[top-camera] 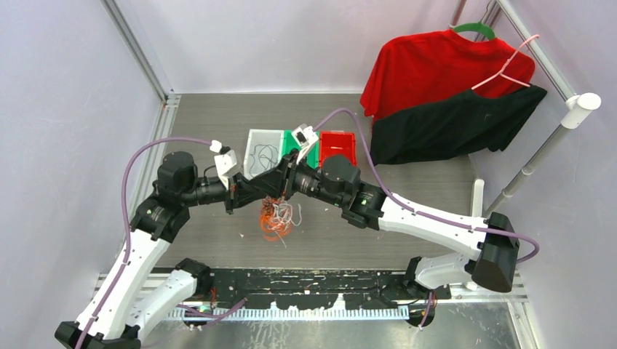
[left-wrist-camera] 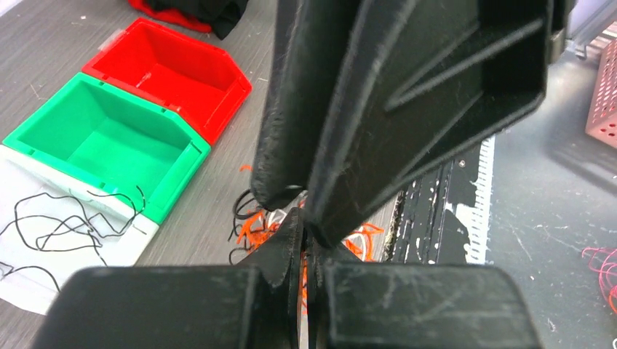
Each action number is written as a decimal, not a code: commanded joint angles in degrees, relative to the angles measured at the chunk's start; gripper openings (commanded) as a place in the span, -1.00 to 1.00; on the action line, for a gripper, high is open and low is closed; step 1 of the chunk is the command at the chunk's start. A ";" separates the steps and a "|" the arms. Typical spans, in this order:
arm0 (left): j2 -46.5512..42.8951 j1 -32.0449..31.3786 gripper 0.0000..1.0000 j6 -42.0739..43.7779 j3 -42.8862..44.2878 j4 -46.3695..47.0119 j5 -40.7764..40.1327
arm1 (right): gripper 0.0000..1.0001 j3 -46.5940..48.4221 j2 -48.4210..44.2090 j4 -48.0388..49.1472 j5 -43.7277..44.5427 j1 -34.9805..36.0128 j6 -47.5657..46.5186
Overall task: Untangle the cables
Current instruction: Untie the cable.
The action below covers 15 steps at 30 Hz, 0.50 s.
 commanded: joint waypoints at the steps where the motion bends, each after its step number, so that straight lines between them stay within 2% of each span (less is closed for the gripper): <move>1: -1.96 -0.35 -1.00 -4.43 1.18 5.35 -0.88 | -0.14 -2.24 -3.80 4.59 -0.55 0.45 1.34; 3: -2.17 -0.34 -1.00 -4.84 2.07 5.17 -1.30 | 0.06 -4.94 -6.65 4.71 1.16 0.41 1.18; 5: -2.26 -0.35 -1.00 -5.28 2.81 4.98 -1.42 | 0.13 -8.12 -10.00 4.49 2.85 0.36 0.44; 11: -1.19 -0.41 -1.00 -5.84 4.45 5.05 -1.06 | 0.17 -14.29 -17.22 -0.67 9.71 0.36 -3.59; 15: -0.11 -0.34 -1.00 -5.76 6.85 5.46 -0.85 | 0.18 -15.65 -16.19 -1.58 9.05 0.37 -6.28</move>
